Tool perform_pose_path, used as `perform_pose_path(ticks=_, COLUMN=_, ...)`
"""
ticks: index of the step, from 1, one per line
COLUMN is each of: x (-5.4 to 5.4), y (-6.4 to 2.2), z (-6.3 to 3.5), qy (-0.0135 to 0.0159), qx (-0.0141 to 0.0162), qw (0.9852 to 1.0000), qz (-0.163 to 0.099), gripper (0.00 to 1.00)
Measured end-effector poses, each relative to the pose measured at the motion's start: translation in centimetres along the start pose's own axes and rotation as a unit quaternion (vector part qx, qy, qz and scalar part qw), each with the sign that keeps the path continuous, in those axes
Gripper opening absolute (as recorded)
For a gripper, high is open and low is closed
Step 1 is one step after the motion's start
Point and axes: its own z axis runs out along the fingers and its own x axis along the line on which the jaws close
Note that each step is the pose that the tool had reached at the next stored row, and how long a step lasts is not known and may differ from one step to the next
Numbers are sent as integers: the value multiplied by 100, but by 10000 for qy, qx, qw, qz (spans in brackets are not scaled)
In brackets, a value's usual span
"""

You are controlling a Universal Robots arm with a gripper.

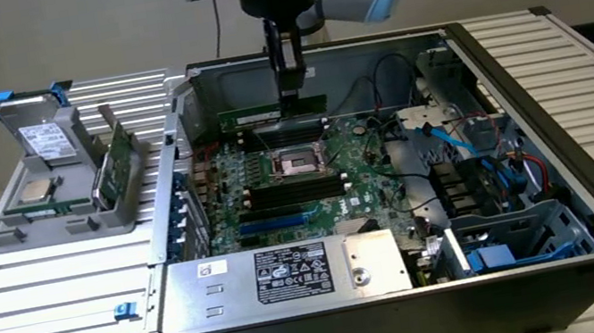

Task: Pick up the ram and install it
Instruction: 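Insert the ram into the slot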

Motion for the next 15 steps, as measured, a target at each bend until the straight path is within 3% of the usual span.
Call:
perform_pose_path(ticks=4, x=4, y=-49, z=69, qy=5, qx=9, qw=10000, qz=0, gripper=13)
perform_pose_path(ticks=15, x=38, y=-63, z=246, qy=32, qx=22, qw=10000, qz=10, gripper=13)
